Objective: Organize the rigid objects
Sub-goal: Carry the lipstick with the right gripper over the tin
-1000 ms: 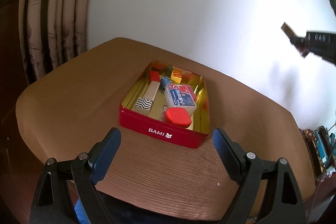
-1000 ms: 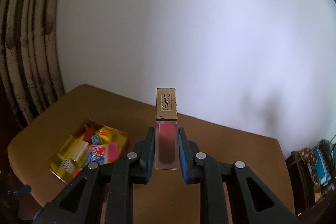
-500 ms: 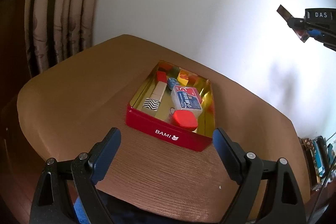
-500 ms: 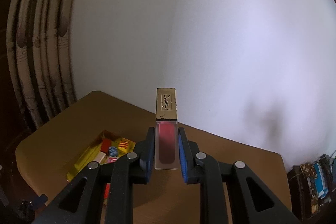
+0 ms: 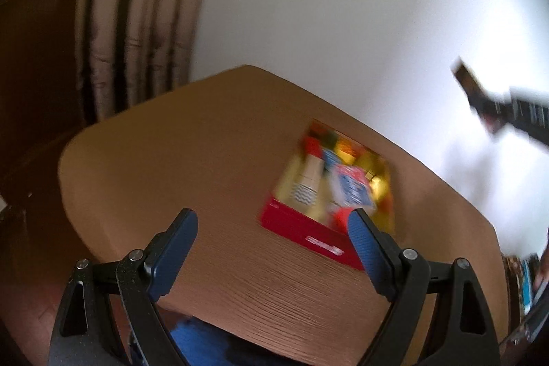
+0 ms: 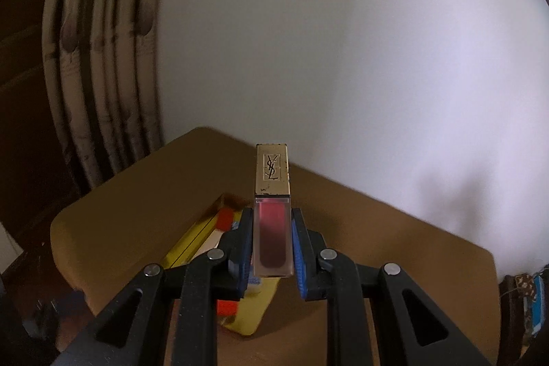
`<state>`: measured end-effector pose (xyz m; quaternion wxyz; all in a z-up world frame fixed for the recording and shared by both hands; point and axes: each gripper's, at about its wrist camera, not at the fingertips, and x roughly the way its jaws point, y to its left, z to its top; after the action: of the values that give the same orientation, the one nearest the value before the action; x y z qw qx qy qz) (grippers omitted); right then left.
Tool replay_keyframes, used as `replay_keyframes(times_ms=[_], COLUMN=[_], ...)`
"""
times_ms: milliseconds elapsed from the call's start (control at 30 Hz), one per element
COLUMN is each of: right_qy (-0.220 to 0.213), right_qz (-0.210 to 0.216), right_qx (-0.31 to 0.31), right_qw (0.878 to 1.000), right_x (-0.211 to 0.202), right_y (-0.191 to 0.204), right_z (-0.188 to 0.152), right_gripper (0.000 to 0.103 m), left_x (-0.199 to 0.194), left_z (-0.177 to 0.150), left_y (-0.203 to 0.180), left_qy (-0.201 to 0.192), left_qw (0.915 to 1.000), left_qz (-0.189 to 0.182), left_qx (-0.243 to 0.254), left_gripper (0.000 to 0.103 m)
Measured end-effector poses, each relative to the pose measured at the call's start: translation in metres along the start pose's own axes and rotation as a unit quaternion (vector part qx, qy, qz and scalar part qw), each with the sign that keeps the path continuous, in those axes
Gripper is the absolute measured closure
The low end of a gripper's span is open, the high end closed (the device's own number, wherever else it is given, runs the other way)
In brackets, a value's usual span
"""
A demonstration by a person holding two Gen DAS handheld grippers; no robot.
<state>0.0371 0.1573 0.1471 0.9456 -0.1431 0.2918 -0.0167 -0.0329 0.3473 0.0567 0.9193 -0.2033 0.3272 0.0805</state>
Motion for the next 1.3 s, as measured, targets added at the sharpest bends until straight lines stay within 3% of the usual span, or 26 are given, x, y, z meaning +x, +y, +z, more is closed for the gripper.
replay_keyframes(times_ms=[267,667,867,1300], right_qy=[0.05,0.093,0.118,0.168], right_qz=[0.029,0.067,0.086,0.079], right_qx=[0.001,-0.007,0.022,0.046], right_qw=[0.998,0.993,0.989,0.982], right_x=[0.041,0.094,0.125,0.178], right_y=[0.021,0.054,0.056,0.06], right_z=[-0.041,-0.06,-0.067,-0.088], right_gripper=[0.083,0.083,0.083,0.083], left_x=[0.016,0.029,0.037,0.053], left_z=[0.009,0.009,0.011,0.013], left_y=[0.038,0.049,0.052,0.059], left_qy=[0.019,0.038,0.046,0.061], left_qw=[0.9973,0.9945,0.9938,0.9914], left_qz=[0.017,0.023,0.028,0.023], left_qx=[-0.069,-0.095,-0.098,-0.113], left_gripper=[0.017,0.017,0.017,0.017])
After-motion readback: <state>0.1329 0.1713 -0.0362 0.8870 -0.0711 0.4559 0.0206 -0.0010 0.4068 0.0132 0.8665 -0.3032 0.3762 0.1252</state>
